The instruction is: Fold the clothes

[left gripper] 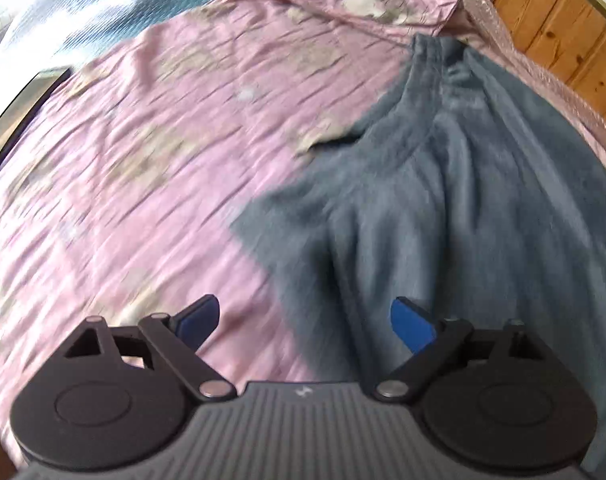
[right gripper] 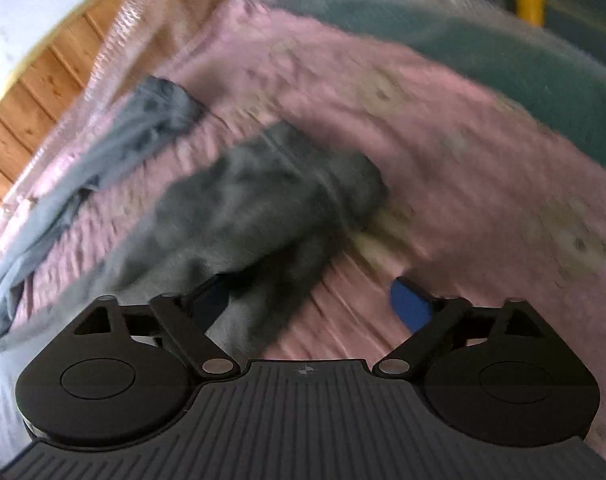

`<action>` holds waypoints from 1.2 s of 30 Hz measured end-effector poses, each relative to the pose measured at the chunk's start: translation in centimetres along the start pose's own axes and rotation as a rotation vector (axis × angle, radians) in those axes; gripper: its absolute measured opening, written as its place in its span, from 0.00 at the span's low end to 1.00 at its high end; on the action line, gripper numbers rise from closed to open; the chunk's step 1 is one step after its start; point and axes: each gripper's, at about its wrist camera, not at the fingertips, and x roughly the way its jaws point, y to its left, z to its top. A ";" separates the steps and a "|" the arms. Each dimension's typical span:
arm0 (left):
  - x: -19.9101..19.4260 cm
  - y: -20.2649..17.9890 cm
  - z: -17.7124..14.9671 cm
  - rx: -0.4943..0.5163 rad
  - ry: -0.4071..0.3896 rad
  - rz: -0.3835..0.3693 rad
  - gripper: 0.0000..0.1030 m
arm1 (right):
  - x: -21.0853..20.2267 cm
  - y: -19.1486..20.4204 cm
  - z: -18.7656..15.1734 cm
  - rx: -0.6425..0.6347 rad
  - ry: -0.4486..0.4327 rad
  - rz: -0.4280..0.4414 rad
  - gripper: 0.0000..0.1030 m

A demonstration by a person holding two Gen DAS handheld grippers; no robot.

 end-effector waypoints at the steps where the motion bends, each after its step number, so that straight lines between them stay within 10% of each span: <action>1: 0.4 -0.4 0.4 0.011 -0.007 0.005 0.39 | 0.3 0.4 0.3 -0.015 0.002 0.015 0.23; 3: 0.2 0.5 1.5 -0.026 -0.009 -0.015 0.05 | 0.9 1.4 1.2 -0.049 0.029 0.015 0.06; 7: -1.6 7.0 3.6 -0.172 0.004 -0.159 0.06 | -2.8 2.0 3.2 -0.047 0.022 0.077 0.05; 17: 0.8 10.1 3.4 -0.095 0.103 -0.238 0.31 | -5.1 -0.8 -1.3 -0.076 0.210 0.050 0.04; 18: 0.4 10.0 3.1 -0.083 0.092 -0.231 0.30 | -5.6 -0.9 -1.2 -0.058 0.195 0.058 0.04; 19: -0.1 9.9 3.1 -0.069 0.077 -0.229 0.06 | -6.2 -1.0 -1.2 -0.050 0.177 0.061 0.00; 24: -1.8 9.7 3.3 -0.041 0.046 -0.253 0.06 | -9.2 -2.2 -0.4 -0.061 0.100 0.036 0.00; 27: -1.6 9.0 2.9 -0.033 0.062 -0.255 0.22 | -7.7 -3.4 -0.5 0.004 0.161 0.077 0.21; 30: -1.4 8.2 2.4 -0.025 0.079 -0.258 0.78 | -6.0 -3.4 -0.4 0.112 0.112 0.118 0.85; 32: -1.2 7.0 2.0 -0.042 0.069 -0.251 0.91 | -4.2 -2.7 -0.5 0.160 0.100 0.135 0.83; 33: -0.9 6.2 1.9 -0.044 0.066 -0.228 0.88 | -3.3 -2.4 -0.5 0.183 0.094 0.143 0.66; 35: 0.1 4.7 2.0 -0.002 0.120 -0.132 0.11 | -2.0 -1.8 -0.6 0.189 0.128 0.135 0.05; 36: 0.0 4.6 2.3 0.013 0.140 -0.128 0.04 | -2.2 -1.6 -0.5 0.162 0.131 0.117 0.05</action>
